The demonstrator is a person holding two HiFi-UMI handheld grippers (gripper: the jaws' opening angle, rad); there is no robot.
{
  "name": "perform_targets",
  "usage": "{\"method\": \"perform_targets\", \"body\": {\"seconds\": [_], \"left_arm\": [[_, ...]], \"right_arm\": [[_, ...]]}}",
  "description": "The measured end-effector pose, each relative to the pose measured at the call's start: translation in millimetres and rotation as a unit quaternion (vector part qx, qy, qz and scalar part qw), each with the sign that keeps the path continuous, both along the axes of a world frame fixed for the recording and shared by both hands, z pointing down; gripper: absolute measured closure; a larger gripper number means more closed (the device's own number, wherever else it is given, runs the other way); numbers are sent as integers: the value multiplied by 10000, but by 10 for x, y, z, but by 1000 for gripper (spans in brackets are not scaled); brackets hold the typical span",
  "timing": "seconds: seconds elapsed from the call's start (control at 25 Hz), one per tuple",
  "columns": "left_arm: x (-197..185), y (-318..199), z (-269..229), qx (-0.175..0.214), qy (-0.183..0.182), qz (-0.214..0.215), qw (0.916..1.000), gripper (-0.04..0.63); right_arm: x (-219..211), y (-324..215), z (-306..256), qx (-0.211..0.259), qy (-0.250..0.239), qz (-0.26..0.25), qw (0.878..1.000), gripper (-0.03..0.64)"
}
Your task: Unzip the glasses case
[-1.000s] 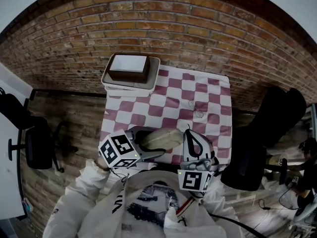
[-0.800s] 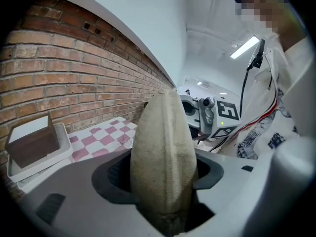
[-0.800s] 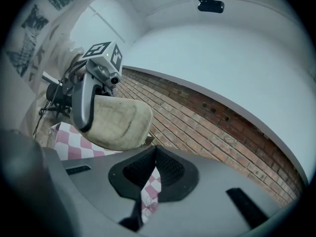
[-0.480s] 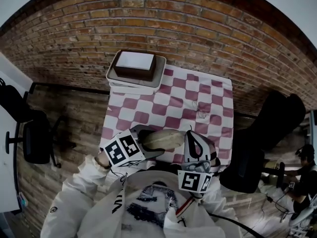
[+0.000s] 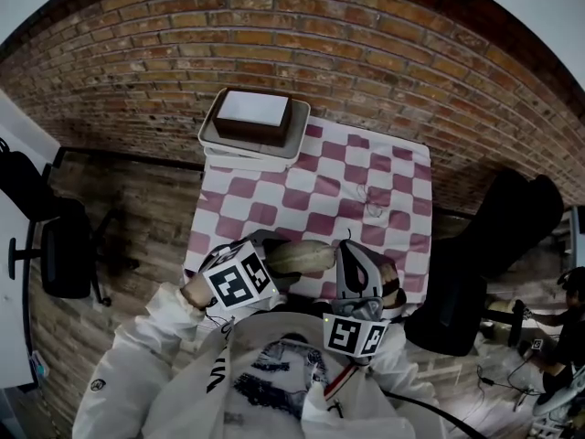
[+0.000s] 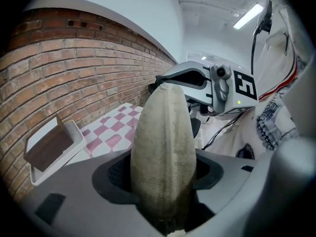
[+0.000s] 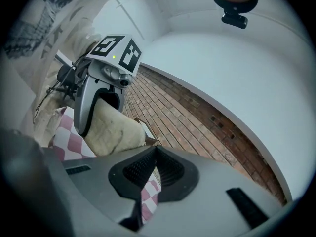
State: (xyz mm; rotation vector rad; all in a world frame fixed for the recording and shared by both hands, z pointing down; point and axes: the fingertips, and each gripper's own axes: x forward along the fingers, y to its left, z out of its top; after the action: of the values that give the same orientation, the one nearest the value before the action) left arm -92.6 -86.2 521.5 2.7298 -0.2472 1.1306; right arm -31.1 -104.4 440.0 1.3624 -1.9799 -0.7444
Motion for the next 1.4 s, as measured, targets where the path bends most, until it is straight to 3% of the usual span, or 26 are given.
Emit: {"method": "perform_targets", "body": {"seconds": [0.8,1.4], "left_arm": [[68,-97,164,230,-760,153,9967,305],[166,-348,314,442,-1554,300,9864,305]], "right_arm": [[45,-48,115,29,634,-29,9980,601],[100,-214,252,133,1358,-205,9904,601]]}}
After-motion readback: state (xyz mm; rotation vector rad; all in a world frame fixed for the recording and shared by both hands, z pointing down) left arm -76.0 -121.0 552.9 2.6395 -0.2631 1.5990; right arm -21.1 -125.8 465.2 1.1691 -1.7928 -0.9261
